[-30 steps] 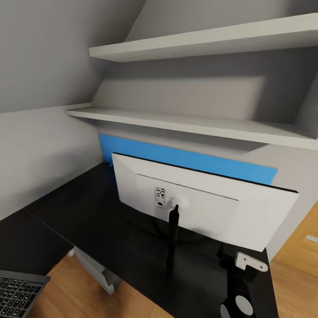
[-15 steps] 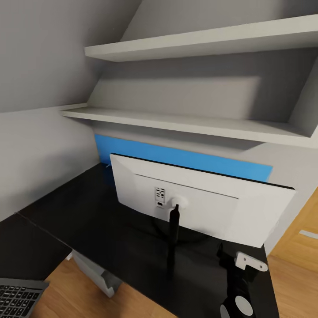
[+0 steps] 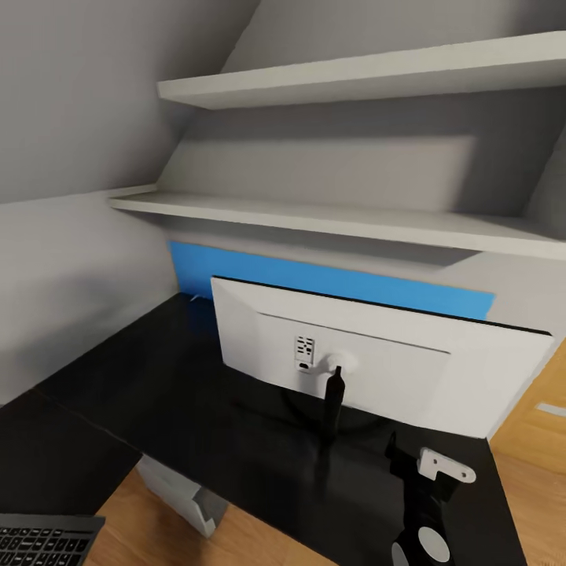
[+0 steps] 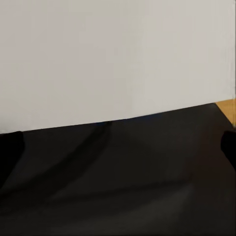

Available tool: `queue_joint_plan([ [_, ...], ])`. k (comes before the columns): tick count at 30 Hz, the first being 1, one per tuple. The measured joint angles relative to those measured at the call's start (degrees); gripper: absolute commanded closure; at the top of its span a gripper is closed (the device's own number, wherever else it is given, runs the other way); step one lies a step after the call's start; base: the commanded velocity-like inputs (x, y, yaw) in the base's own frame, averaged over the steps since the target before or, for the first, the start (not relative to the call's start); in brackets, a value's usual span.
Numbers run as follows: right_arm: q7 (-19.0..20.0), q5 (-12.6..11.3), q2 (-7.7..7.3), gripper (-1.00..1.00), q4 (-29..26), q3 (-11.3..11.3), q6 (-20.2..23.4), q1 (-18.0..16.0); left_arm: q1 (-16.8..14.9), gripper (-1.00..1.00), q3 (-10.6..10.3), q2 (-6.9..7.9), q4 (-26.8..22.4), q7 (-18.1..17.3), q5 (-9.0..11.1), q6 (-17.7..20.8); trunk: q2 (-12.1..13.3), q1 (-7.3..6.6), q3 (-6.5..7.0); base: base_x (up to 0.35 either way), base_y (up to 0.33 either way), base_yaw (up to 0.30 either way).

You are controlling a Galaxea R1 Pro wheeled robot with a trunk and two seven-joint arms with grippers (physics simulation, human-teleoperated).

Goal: In the bedroom, organize the workspace by keeping the computer under the desk, ensuring the monitor is on the desk, placing the keyboard on the desk next to the monitor, placing the mouse on the desk next to the keyboard, moving the folder from the swivel chair onto the desk next to the mouse, stacking the notebook on top of the folder with the pen on top of the notebook, and positioning the swivel chair next to the desk.

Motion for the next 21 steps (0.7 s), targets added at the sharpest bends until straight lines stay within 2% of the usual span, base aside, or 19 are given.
queue_joint_plan([
  [16, 0.09, 0.08, 0.0, -1.0, 0.0, -0.08, 0.01, 0.01, 0.0, -1.0, -0.04, 0.78, 0.0, 0.0, -0.05, -0.07, 0.0, 0.0, 0.0, 0.003, 0.007, -0.255],
  [21, 0.1, 0.08, 0.0, -1.0, 0.0, -0.09, -0.01, 0.0, 0.0, -1.0, -0.05, 0.79, 0.0, 0.0, -0.09, -0.07, -0.01, -0.02, 0.0, 0.151, 0.0, -0.258],
])
